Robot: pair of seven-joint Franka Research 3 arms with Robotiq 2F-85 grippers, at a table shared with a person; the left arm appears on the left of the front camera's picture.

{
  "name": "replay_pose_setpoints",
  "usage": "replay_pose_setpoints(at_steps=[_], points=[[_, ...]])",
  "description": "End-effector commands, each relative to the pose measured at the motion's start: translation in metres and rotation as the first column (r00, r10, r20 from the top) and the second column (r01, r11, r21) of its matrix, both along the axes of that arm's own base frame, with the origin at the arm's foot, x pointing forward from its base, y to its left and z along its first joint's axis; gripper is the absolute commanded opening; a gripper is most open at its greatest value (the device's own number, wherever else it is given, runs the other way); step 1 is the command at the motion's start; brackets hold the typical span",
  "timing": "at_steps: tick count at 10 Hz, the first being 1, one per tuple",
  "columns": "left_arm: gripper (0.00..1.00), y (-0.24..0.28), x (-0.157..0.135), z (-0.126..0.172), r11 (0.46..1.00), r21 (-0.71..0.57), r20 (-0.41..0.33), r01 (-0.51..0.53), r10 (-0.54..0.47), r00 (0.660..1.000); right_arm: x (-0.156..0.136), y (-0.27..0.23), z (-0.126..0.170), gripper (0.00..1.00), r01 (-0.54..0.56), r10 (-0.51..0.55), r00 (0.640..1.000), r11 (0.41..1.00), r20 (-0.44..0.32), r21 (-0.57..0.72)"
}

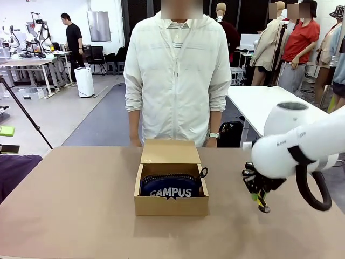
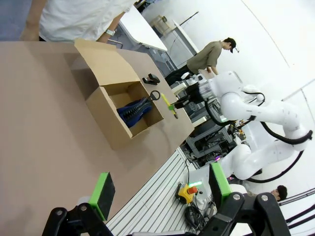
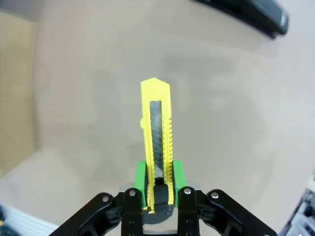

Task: Pack the items into the box.
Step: Pick up the item specified by the human and place it in the Mailer Box.

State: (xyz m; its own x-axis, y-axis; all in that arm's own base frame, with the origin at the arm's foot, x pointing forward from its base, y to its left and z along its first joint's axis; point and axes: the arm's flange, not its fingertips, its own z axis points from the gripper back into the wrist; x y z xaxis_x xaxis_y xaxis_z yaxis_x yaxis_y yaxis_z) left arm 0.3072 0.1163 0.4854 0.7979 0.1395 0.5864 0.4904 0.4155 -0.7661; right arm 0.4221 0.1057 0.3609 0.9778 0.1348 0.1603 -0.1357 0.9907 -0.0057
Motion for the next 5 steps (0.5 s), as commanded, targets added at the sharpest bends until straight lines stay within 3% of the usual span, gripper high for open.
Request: replay_pose_setpoints(at_steps=[1, 2, 3, 4, 5], points=[[1.0, 0.002, -0.001, 0.0, 1.0, 0.002, 0.018, 0.011, -0.011, 1.0, -0.011, 0.013, 0.058, 0.0, -0.147, 0.146, 0.989, 0.988, 0.021, 0.042], [1.0, 0.002, -0.001, 0.0, 1.0, 0.002, 0.018, 0.011, -0.011, 1.0, -0.016, 0.032, 0.072, 0.0, -0.267, 0.267, 0.964, 0.963, 0.002, 0.041], [1.0, 0.002, -0.001, 0.0, 1.0, 0.002, 0.018, 0.011, -0.011, 1.0, -0.021, 0.052, 0.079, 0.0, -0.412, 0.412, 0.911, 0.911, 0.027, 0.029], [1.0, 0.002, -0.001, 0.0, 1.0, 0.002, 0.018, 0.011, -0.011, 1.0, -0.027, 0.075, 0.082, 0.0, -0.563, 0.561, 0.826, 0.826, 0.05, 0.035], [1.0, 0.002, -0.001, 0.0, 1.0, 0.002, 0.018, 0.011, -0.011, 1.0, -0.031, 0.098, 0.084, 0.0, -0.693, 0.689, 0.72, 0.721, 0.089, 0.021]])
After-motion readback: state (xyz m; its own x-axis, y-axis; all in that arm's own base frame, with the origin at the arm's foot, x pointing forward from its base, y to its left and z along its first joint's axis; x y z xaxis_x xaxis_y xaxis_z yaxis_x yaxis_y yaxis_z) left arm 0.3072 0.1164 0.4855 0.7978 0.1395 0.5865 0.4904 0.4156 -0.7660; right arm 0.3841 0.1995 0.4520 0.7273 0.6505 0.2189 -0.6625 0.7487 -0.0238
